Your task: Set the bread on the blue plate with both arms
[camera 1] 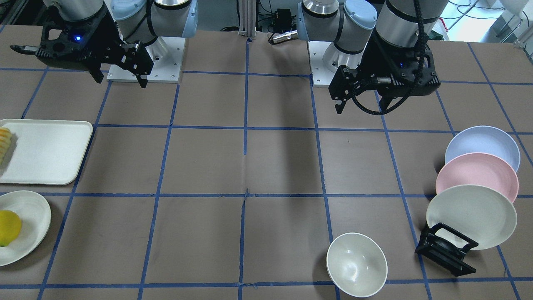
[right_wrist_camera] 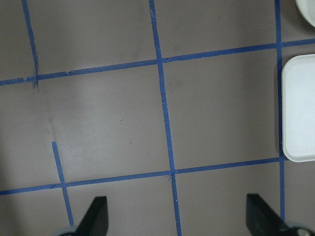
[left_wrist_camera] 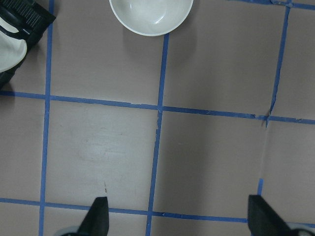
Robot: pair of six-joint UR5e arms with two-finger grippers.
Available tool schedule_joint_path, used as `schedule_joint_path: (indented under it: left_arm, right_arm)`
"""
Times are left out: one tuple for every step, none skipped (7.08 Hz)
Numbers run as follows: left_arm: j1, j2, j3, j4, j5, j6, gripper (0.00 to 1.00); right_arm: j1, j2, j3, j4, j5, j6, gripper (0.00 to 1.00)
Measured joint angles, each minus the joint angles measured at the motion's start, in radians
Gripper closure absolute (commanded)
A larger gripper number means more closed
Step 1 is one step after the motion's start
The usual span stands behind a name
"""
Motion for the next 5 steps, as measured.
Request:
schedule_joint_path:
  left_arm:
    - [0.000, -0.002, 0.001, 0.003, -0.002, -0.002, 0.00]
    - [0.000, -0.004, 0.001, 0.008, -0.005, -0.004, 0.00]
    - [0.000, -0.004, 0.001, 0.011, -0.005, -0.004, 0.00]
    - [0.000, -0.002, 0.001, 0.011, -0.003, -0.001, 0.00]
    - [0.000, 0.003, -0.001, 0.011, 0.000, 0.002, 0.00]
  right_arm:
    - [0.000, 0.000, 0.000, 0.000, 0.000, 0.000, 0.00]
    - [0.000, 0.000, 0.002, 0.000, 0.000, 0.000, 0.00]
    - [0.000, 0.000, 0.002, 0.000, 0.000, 0.000, 0.00]
    - [0.000, 0.000, 0.002, 0.000, -0.001, 0.000, 0.00]
    - [0.000, 0.001, 0.003, 0.000, -0.002, 0.000, 0.00]
